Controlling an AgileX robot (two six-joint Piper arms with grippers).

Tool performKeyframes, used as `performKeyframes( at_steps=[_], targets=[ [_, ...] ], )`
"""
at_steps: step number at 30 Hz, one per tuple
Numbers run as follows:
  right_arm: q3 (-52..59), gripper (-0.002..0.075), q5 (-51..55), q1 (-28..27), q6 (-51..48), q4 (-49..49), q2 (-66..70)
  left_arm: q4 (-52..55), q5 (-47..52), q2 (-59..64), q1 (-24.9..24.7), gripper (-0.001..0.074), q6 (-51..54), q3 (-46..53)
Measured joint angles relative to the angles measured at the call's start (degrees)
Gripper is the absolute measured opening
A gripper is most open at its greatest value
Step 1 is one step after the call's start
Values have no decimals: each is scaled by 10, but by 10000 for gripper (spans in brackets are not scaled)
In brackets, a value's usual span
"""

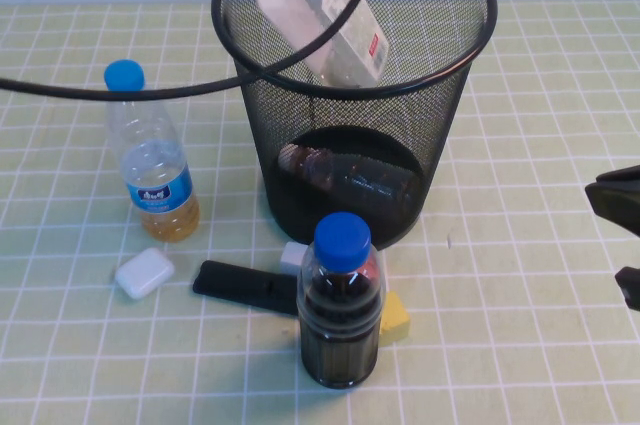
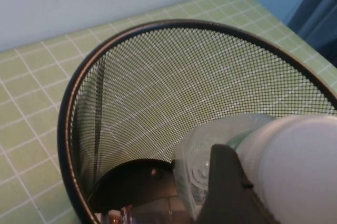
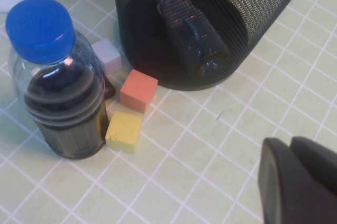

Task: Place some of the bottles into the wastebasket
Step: Place the bottle in the trash can

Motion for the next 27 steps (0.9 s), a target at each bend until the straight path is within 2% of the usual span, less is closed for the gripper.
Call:
performKeyframes(
  at_steps=[8,12,21,24,27],
  targets=[
    [0,0,0,0,0,-2,0,-14,-10,37,0,350,18,1],
    [0,0,-1,0,0,-3,0,-17,-14,37,0,380,19,0],
    [0,0,-1,0,1,-6,0,-19,22,37,0,386,19,-22],
    [1,0,-1,0,1,-12,0,-19,49,37,0,351,19,-39],
    [1,0,-1,0,1,-24,0,-11,89,37,0,256,19,-62]
  ],
)
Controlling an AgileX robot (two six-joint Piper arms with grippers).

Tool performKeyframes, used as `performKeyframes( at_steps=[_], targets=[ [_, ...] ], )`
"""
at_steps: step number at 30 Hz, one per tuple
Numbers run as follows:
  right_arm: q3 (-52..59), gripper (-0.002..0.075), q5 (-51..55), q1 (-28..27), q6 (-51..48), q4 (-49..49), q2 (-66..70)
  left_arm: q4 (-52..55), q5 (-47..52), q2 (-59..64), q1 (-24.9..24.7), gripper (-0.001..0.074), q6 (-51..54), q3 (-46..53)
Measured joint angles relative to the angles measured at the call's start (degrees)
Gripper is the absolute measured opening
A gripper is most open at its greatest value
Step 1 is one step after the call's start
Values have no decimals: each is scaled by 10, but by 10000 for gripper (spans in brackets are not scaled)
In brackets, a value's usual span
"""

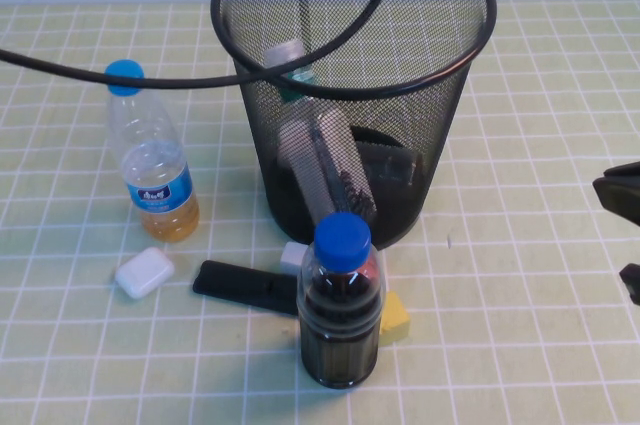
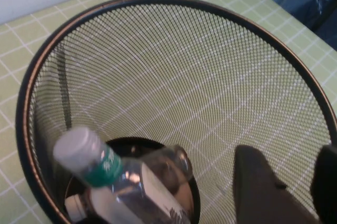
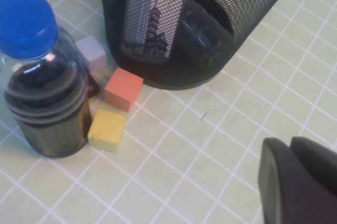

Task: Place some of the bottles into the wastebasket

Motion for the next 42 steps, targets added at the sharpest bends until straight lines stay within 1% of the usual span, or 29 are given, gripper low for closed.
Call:
performKeyframes(
  at_steps=[3,4,6,8,11,14,18,21,25,27,32,34,38,42],
  targets=[
    [0,0,3,0,0,-18,-1,15,52,-4,0,107,4,-21],
    [0,0,9,0,0,-27,-2,20,66,-10,0,69,9,-24],
    [0,0,25,0,2,-48,-6,31,90,-27,0,30,17,-24],
    [0,0,38,0,12,-68,-11,39,107,-47,0,13,20,-25],
    [5,0,44,0,30,-85,-24,49,128,-86,0,2,23,-23],
    [29,0,28,0,47,-88,-53,60,134,-135,0,0,23,2],
    [100,0,-15,0,75,-90,-111,70,127,-219,0,-1,25,80],
    [159,0,-54,0,100,-95,-168,72,106,-287,0,-1,25,164],
    [234,0,-105,0,126,-101,-248,72,54,-399,0,-1,12,305],
    [271,0,-136,0,155,-109,-282,66,18,-466,0,-1,5,386],
    [343,0,-211,0,243,-183,-346,47,-95,-628,0,-1,-25,574],
    [358,0,-223,0,267,-206,-353,41,-139,-678,0,-1,-31,629],
    [365,0,-228,0,284,-221,-354,38,-195,-752,0,-1,-35,696],
    [366,0,-229,0,286,-225,-354,34,-211,-772,0,-1,-35,704]
  ],
)
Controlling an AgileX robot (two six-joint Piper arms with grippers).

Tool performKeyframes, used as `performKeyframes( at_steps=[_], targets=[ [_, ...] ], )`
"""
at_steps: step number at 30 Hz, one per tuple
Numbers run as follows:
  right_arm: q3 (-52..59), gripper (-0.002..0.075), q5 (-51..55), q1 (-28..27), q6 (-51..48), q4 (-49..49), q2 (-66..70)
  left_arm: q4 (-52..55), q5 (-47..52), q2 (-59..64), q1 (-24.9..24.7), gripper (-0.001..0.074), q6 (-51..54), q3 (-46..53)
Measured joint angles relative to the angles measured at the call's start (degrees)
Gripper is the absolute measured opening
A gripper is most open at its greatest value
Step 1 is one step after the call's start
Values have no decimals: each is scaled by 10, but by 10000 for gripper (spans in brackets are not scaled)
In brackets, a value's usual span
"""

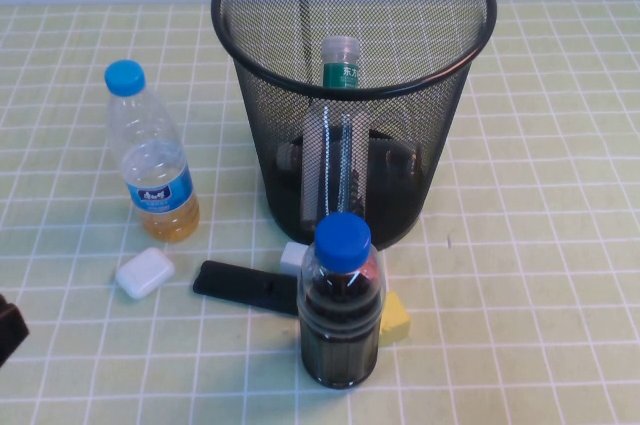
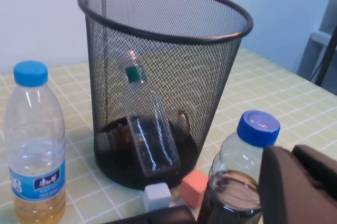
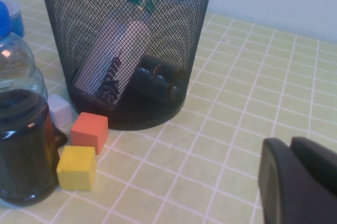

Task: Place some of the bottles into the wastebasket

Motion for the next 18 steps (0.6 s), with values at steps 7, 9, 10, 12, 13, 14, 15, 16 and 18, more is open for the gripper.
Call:
performKeyframes(
  at_steps=[7,9,10,12,13,14,15,16,18],
  targets=[
    [0,0,-1,0,1,-1,0,-2,-6,-1,0,-1,-1,2],
    [0,0,-1,0,1,-1,0,-2,-6,-1,0,-1,-1,2],
    [0,0,-1,0,1,-1,0,-2,-6,-1,0,-1,-1,3],
    [0,0,-1,0,1,-2,0,-2,-6,-1,0,-1,-1,3],
    [0,0,-1,0,1,-2,0,-2,-6,-1,0,-1,-1,3],
    [0,0,-1,0,1,-2,0,-2,-6,-1,0,-1,-1,3],
    [0,0,-1,0,1,-2,0,-2,-6,-1,0,-1,-1,3],
    [0,0,-1,0,1,-2,0,-2,-6,-1,0,-1,-1,3],
    [0,0,-1,0,1,-2,0,-2,-8,-1,0,-1,-1,3]
  ],
)
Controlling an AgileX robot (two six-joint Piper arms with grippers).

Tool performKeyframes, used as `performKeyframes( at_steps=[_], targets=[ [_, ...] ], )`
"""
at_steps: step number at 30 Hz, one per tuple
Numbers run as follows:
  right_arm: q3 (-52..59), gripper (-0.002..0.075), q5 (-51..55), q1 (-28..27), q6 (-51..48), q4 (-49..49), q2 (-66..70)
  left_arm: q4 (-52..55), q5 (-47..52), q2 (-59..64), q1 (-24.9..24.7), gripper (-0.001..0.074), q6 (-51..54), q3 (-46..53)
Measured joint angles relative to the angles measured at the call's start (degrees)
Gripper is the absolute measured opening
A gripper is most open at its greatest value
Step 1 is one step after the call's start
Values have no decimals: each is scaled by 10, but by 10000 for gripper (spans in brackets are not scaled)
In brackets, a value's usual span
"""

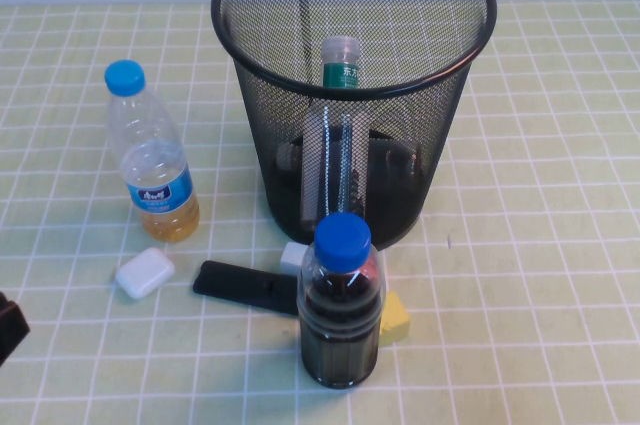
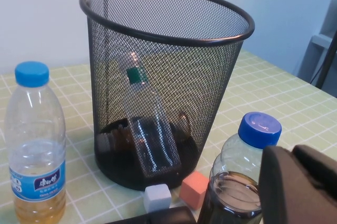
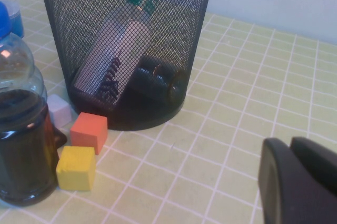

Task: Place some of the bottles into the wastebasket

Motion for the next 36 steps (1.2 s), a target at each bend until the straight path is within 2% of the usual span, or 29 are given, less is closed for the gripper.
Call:
performKeyframes(
  at_steps=[5,10,13,17,21,28,36],
  targets=[
    [0,0,0,0,0,0,0,37,-39,-8,0,-1,50,15],
    [0,0,0,0,0,0,0,96,-106,-52,0,-1,69,81],
    [0,0,0,0,0,0,0,132,-115,-79,0,-1,43,123],
    [0,0,0,0,0,-1,0,220,-116,-109,5,-1,-55,176],
    [0,0,0,0,0,-1,0,270,-118,-132,40,-1,-139,223],
    [0,0,0,0,0,-1,-1,280,-157,-144,105,-1,-177,319],
    [0,0,0,0,0,-2,-1,281,-150,-144,131,-1,-192,342]
  ],
)
